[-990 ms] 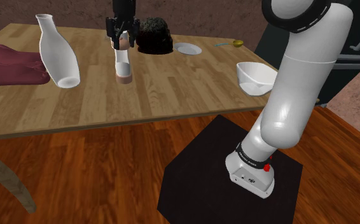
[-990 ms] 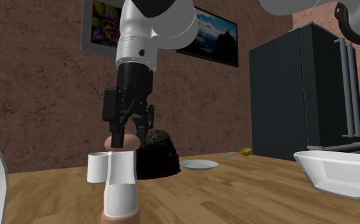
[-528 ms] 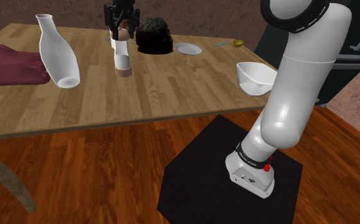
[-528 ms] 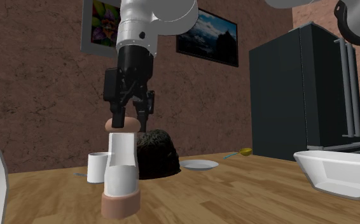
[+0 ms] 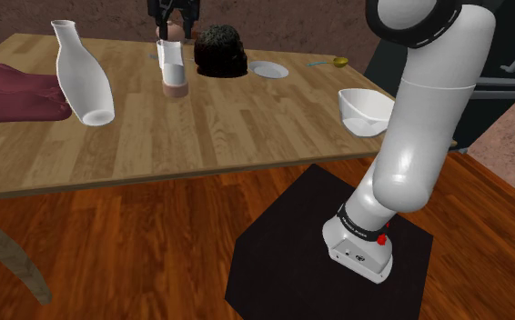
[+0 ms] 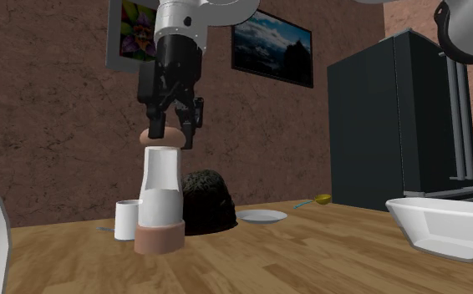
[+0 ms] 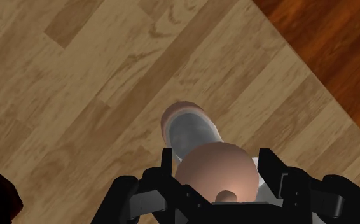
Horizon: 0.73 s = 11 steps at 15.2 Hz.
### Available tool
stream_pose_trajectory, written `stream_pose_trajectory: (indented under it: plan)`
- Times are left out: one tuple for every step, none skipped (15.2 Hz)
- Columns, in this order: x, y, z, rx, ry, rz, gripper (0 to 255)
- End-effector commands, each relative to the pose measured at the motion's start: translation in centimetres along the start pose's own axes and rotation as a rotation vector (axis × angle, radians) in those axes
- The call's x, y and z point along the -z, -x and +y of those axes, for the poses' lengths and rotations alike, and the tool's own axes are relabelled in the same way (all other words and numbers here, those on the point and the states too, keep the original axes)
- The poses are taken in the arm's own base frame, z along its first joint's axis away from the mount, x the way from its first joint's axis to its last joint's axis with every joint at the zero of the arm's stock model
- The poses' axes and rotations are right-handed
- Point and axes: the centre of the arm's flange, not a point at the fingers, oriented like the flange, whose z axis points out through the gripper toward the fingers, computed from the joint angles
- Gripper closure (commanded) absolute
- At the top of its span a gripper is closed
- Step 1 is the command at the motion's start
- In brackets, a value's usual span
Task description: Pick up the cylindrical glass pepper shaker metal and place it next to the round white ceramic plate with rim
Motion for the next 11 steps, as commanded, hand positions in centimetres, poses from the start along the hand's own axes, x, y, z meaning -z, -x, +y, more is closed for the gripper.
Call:
stream_pose_trajectory:
  plan:
    - [0.6, 0.6, 1.0, 0.0, 0.0, 0.0, 255]
    - [0.7, 1.1, 2.2, 0.0, 0.0, 0.0, 255]
    - [0.9, 1.7, 3.4, 0.0, 0.0, 0.0, 255]
    - [1.0, 2.2, 4.6, 0.0, 0.0, 0.0, 255]
    - [1.1, 2.8, 5.8, 0.0, 0.0, 0.0, 255]
    - [1.3, 3.3, 7.0, 0.0, 0.0, 0.0, 255]
    - [1.4, 3.9, 8.2, 0.0, 0.0, 0.0, 255]
    - [1.5, 4.5, 9.4, 0.0, 0.0, 0.0, 255]
    - [1.7, 5.0, 10.6, 0.0, 0.0, 0.0, 255]
    - [1.8, 5.6, 11.8, 0.0, 0.0, 0.0, 255]
    - [1.9, 6.1, 12.9, 0.0, 0.0, 0.0, 255]
